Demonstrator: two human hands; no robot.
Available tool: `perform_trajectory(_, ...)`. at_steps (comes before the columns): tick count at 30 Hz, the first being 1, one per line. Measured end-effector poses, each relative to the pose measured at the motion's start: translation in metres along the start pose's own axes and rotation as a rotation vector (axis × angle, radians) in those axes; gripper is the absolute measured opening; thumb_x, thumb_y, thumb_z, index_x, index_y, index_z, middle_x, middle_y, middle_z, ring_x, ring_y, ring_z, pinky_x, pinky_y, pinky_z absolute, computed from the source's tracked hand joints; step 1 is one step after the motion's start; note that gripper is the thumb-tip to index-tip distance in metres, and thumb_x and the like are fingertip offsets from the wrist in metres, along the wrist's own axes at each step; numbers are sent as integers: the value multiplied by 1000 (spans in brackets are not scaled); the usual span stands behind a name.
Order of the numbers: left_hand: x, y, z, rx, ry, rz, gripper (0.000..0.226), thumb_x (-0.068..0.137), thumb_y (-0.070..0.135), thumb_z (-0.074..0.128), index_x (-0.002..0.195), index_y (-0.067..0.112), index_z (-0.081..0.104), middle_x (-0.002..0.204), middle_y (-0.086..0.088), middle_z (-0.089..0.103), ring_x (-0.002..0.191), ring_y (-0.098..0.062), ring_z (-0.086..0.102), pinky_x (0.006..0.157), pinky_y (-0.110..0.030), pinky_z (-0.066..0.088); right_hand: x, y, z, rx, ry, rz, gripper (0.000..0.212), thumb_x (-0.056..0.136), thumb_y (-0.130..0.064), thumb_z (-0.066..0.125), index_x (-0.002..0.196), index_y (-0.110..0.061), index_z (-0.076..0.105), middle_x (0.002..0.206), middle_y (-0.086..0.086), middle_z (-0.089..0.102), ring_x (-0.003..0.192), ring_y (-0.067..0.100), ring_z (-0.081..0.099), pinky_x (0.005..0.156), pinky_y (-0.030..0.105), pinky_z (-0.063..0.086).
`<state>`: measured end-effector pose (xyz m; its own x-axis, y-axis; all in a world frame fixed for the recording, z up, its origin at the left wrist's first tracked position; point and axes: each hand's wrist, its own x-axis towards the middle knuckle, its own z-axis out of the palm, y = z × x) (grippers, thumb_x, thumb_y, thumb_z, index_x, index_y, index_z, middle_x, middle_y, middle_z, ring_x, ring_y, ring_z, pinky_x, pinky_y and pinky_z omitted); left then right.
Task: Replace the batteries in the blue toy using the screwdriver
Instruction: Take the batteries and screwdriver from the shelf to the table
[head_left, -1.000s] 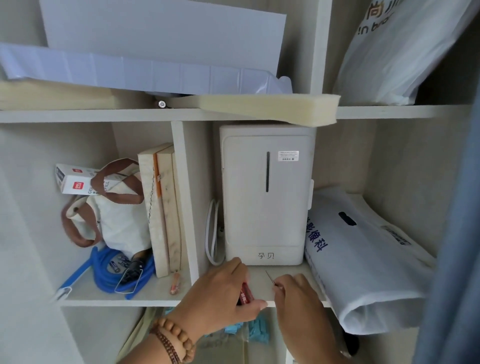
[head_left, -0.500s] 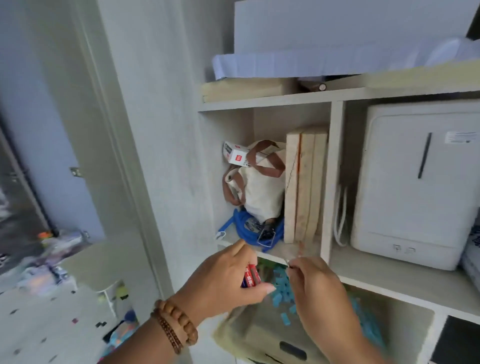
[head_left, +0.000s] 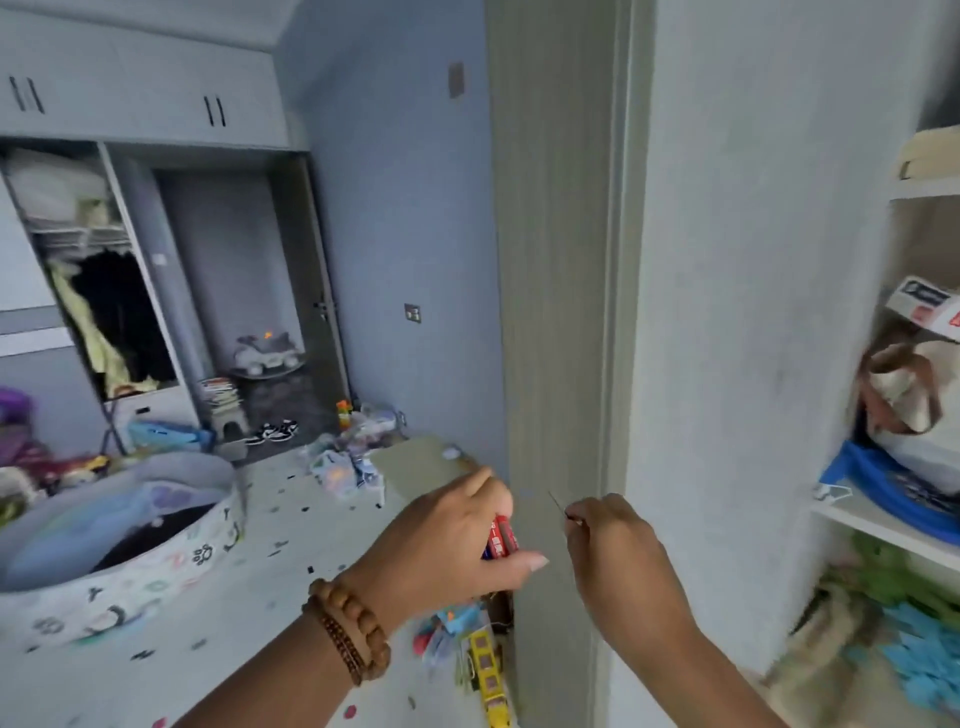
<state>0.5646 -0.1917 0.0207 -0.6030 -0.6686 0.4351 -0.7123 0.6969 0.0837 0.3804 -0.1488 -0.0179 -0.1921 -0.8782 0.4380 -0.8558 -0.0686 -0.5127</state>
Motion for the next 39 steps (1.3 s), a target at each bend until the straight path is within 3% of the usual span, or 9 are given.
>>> perform_trajectory(4,-33,-87,-24,45,-31,-85,44,83,67,55,88,25,43,88,9,40,71,-12,46,61,-27,38,25,-65,63,31,-30,-44,19,100,-18,54,96,-15,72,85,3,59,74,27,65,62,31,41)
perform_trajectory(8,-50,-155,-37,57,-40,-164,46,82,68,53,89,23,45,90,7,43,73,-12,50,65,-29,47,51,-110,112,64,-68,-49,16,95,-18,57,86,-19,71,83,7,66,73,27,64,63,37,50)
perform_trajectory(14,-46,-254,-32,79,-33,-229,44,85,70,53,92,27,43,92,11,41,74,-8,48,55,-11,31,107,-153,183,20,-86,-77,15,98,-32,55,96,-24,68,96,0,63,80,24,67,66,38,56)
perform_trajectory(19,-20,-339,-13,115,-72,-271,51,85,74,49,103,26,47,100,11,43,83,-8,53,67,-18,44,172,-174,255,24,-123,-122,13,99,-33,53,95,-27,63,95,-5,61,76,18,65,58,35,53)
perform_trajectory(23,13,-410,-3,111,-116,-299,52,84,75,46,105,28,48,100,12,42,86,-7,53,67,-11,40,238,-193,312,48,-176,-125,12,99,-34,53,97,-27,63,94,-7,61,76,15,65,66,34,54)
perform_trajectory(26,39,-463,2,122,-124,-310,52,83,77,43,105,30,47,99,13,40,85,-8,52,71,-16,45,287,-211,353,68,-204,-117,12,98,-35,51,99,-30,61,97,-9,61,84,16,66,71,37,55)
perform_trajectory(32,75,-568,22,104,-166,-338,56,82,77,42,114,31,48,104,13,44,91,-5,52,64,-4,33,365,-234,433,27,-274,-122,14,99,-38,51,104,-30,61,100,-9,61,88,13,65,71,27,50)
perform_trajectory(39,129,-717,58,126,-126,-251,58,81,80,41,110,31,51,103,13,47,86,-7,54,66,-6,38,465,-269,540,20,-229,-44,13,98,-38,51,100,-31,62,98,-9,63,85,14,66,70,31,54)
